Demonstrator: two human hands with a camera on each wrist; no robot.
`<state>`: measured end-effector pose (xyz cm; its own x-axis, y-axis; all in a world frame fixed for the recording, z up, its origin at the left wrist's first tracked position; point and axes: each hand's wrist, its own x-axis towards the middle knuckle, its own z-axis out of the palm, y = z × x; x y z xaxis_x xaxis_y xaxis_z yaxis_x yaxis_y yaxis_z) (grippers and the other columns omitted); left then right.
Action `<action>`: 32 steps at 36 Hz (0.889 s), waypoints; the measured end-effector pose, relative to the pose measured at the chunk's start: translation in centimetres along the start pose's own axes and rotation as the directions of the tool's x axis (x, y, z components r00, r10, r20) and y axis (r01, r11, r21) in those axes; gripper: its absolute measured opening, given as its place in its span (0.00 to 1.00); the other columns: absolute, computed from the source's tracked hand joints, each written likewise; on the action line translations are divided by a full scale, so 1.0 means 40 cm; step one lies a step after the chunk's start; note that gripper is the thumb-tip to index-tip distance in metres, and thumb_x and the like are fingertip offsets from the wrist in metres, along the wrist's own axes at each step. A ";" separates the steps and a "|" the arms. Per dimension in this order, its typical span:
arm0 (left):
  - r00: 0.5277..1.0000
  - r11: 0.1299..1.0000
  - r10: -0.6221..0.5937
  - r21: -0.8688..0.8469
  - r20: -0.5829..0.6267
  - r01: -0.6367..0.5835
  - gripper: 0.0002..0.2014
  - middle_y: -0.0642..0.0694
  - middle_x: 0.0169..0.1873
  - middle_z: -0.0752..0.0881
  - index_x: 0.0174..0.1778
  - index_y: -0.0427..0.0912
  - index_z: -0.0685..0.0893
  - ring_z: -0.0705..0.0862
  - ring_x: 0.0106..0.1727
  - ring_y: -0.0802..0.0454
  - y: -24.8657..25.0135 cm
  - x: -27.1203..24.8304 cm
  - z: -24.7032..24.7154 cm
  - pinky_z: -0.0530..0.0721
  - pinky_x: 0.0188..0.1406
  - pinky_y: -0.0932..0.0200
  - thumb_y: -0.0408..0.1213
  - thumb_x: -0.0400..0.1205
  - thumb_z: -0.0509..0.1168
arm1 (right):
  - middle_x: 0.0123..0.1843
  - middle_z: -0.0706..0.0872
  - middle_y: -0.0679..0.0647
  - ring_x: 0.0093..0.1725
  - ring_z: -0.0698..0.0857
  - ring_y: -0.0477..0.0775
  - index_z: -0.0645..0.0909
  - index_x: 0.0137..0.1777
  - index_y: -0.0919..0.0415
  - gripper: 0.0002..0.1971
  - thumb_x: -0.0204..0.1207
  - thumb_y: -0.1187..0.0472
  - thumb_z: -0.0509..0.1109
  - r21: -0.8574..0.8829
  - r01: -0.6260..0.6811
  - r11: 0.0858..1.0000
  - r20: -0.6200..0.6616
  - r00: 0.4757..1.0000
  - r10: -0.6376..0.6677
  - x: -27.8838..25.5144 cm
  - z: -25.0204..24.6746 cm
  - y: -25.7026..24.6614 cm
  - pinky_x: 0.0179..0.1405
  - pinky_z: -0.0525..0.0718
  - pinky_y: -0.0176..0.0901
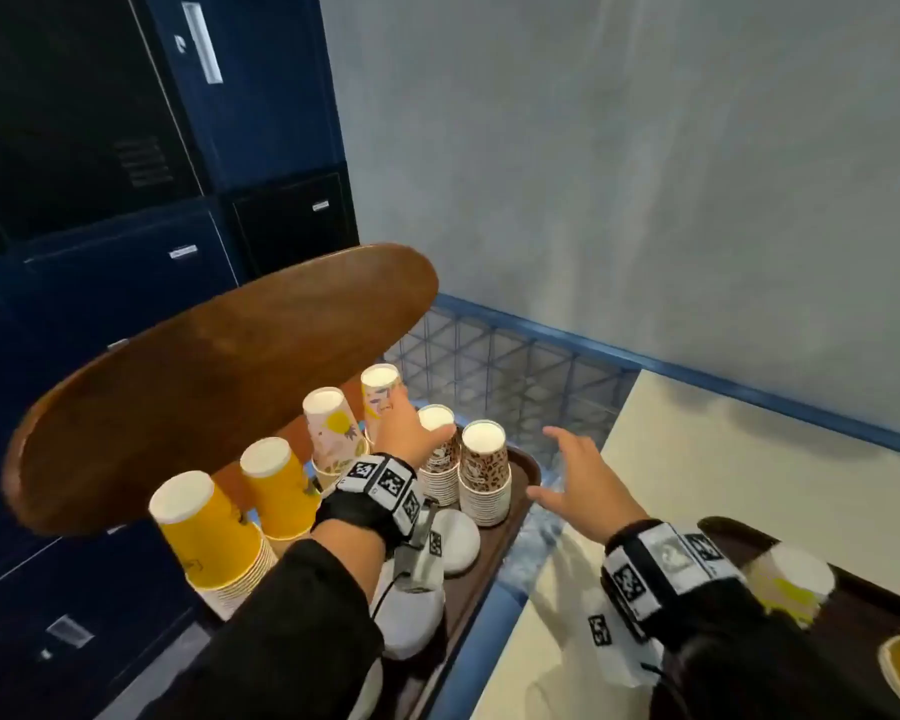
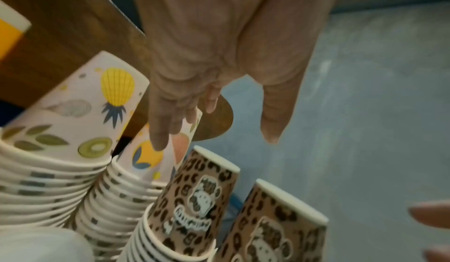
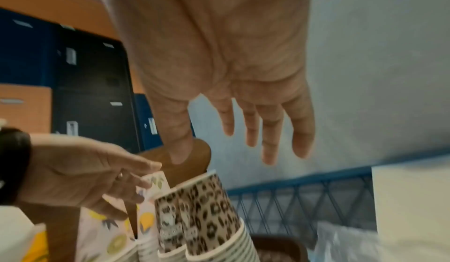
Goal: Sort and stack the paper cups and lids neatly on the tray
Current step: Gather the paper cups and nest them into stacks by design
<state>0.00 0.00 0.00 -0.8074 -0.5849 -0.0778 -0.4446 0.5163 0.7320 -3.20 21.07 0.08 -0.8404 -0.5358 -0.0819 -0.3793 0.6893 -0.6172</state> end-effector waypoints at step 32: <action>0.975 0.936 0.040 -0.349 0.220 0.040 0.49 0.41 0.60 0.84 0.61 0.41 0.72 0.83 0.63 0.46 -0.167 0.122 0.172 0.80 0.66 0.43 0.52 0.43 0.76 | 0.63 0.83 0.50 0.64 0.81 0.54 0.67 0.70 0.52 0.42 0.56 0.58 0.84 0.349 -0.219 0.911 0.052 0.975 0.215 0.189 0.262 0.103 0.60 0.77 0.42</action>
<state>-3.64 -2.01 -9.91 -0.8901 -0.4120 -0.1950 -0.3131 0.2419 0.9184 -7.05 14.75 -11.29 -0.8808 -0.4001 -0.2534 -0.0264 0.5756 -0.8173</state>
